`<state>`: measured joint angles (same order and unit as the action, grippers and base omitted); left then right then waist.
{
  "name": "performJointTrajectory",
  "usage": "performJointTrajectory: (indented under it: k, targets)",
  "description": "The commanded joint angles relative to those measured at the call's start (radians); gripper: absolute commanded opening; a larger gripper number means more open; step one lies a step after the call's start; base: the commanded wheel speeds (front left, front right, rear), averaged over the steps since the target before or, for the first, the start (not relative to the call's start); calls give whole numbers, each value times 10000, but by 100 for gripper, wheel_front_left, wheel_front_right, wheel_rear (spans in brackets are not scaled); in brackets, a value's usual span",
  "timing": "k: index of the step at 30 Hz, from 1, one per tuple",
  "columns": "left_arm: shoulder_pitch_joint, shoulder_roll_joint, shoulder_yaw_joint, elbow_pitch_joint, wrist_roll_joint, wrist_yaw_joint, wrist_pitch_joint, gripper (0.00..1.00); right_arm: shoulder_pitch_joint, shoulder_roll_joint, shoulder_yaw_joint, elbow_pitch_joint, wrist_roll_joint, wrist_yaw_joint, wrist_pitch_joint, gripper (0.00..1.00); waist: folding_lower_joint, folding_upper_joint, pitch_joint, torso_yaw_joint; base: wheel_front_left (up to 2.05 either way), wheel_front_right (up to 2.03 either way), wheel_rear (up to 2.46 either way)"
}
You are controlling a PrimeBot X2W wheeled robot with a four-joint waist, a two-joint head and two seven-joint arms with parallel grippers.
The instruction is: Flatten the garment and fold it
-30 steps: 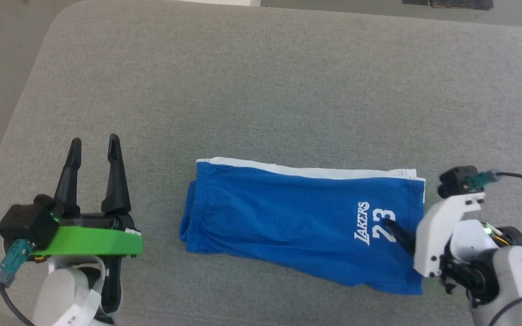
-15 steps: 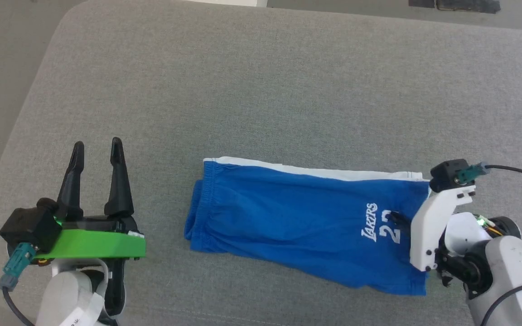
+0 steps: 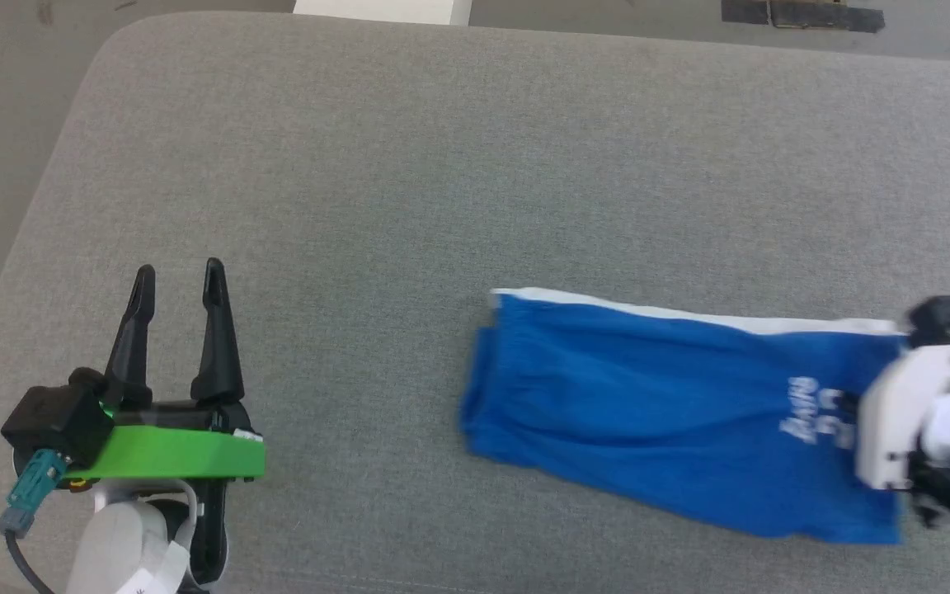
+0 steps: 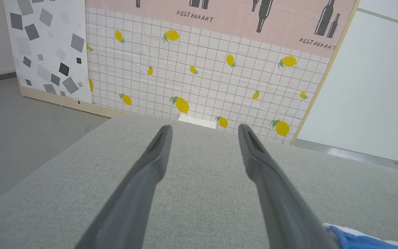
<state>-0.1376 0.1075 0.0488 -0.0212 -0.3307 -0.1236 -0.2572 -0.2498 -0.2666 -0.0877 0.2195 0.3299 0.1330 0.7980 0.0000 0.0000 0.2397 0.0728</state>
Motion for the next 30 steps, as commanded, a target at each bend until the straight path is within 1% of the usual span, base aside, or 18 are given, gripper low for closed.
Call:
performJointTrajectory:
  k: [1,3,4,6,9,13,18,22,24,25,30]
  targets:
    - [185,80,22,-59,54,-70,-45,100,208,-189,-342,27,-231,-23,150,0,0,0,20,-30,0,0,0]
    - [186,90,10,-68,50,-70,-45,100,250,-370,-880,22,-573,-23,313,0,0,0,54,-48,0,0,0]
    - [150,119,-5,-86,46,-70,-45,100,257,-576,-1603,-80,-1302,-23,443,0,0,0,110,-69,0,0,0]
    - [113,119,-35,-82,35,-70,-45,100,262,-579,-1896,-205,-1723,-23,560,0,0,0,130,-62,0,0,0]
    - [70,107,-54,-41,39,-70,-45,100,276,-421,-2034,-516,-1990,-23,813,0,0,0,113,-76,0,0,0]
    - [88,66,-57,7,37,-70,-45,100,381,-384,-1493,-1288,-2121,-23,1473,0,0,0,9,-117,0,0,0]
    - [111,6,-124,30,43,-70,-45,100,623,-518,-655,-2798,-1708,-23,2743,0,0,0,-144,-99,0,0,0]
    - [118,-42,-157,52,33,-71,-45,100,699,-507,-9,-3887,-1312,-23,3310,0,0,0,-210,-72,0,0,0]
    - [120,-50,-167,57,25,-71,-45,100,672,-440,338,-4236,-1189,-23,3403,0,0,0,-228,-52,0,0,0]
    - [123,-53,-168,58,22,-71,-45,100,634,-299,489,-4355,-1057,-23,3376,0,0,0,-237,-39,0,0,0]
    - [139,-65,-239,100,-2,-71,-45,100,503,178,1247,-4327,-766,-23,3028,0,0,0,-273,54,0,0,0]
